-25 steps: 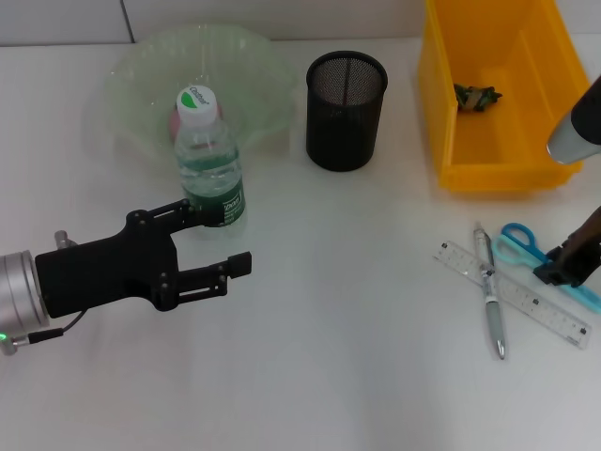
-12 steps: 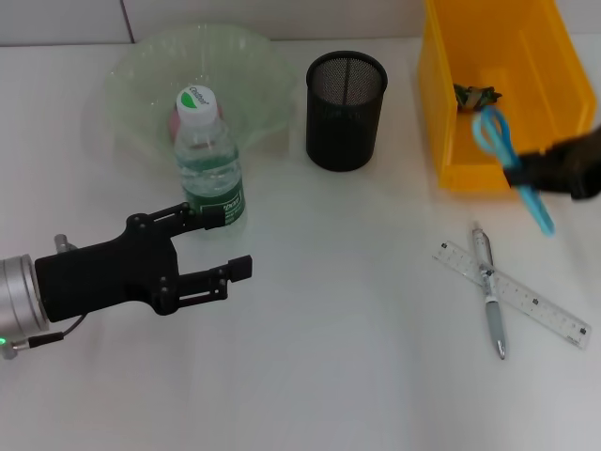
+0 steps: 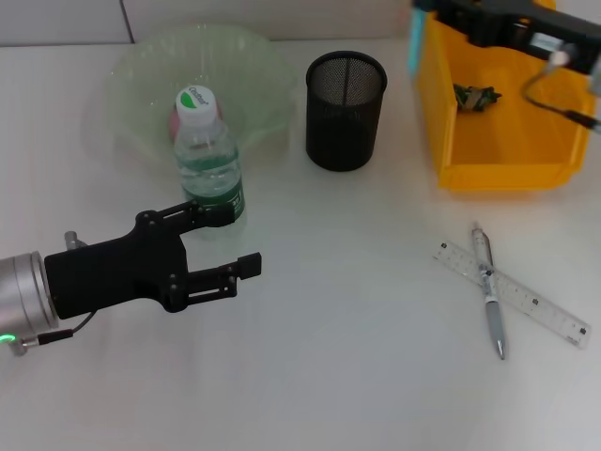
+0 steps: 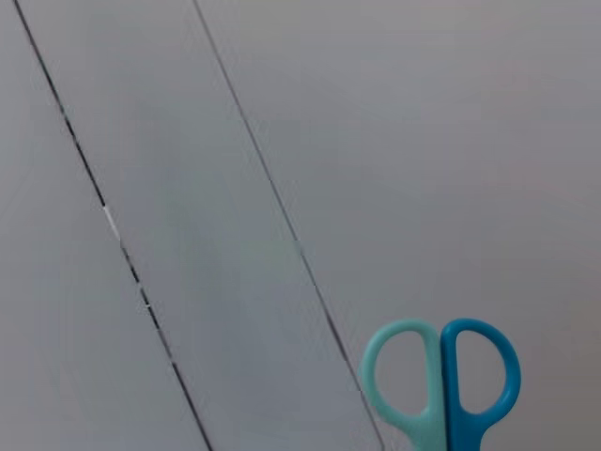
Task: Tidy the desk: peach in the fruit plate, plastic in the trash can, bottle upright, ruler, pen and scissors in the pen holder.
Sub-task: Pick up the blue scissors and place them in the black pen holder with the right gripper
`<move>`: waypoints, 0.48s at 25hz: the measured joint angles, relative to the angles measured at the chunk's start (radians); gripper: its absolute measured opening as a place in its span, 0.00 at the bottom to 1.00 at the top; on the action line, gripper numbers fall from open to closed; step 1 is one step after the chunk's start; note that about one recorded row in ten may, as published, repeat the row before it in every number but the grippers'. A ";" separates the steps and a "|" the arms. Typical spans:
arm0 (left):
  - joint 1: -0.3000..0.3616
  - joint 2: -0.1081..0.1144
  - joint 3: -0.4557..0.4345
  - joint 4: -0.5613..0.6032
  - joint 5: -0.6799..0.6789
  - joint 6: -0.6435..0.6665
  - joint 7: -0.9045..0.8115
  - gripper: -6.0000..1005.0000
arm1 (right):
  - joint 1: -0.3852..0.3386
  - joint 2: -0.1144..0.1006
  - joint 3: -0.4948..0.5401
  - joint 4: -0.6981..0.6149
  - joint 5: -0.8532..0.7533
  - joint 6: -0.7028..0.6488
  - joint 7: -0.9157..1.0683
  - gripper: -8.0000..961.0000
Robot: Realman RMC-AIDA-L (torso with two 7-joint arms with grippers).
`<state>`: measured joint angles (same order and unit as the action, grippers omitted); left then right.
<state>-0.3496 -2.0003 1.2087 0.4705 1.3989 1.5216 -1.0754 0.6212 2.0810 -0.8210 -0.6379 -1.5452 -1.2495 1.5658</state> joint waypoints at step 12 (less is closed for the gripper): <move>0.002 -0.006 0.000 -0.001 0.000 -0.006 0.004 0.78 | 0.239 0.012 0.001 0.389 0.181 0.245 -0.421 0.26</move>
<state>-0.3476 -2.0062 1.2087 0.4693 1.3985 1.5156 -1.0710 0.8601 2.0927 -0.8198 -0.2488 -1.3646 -1.0045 1.1450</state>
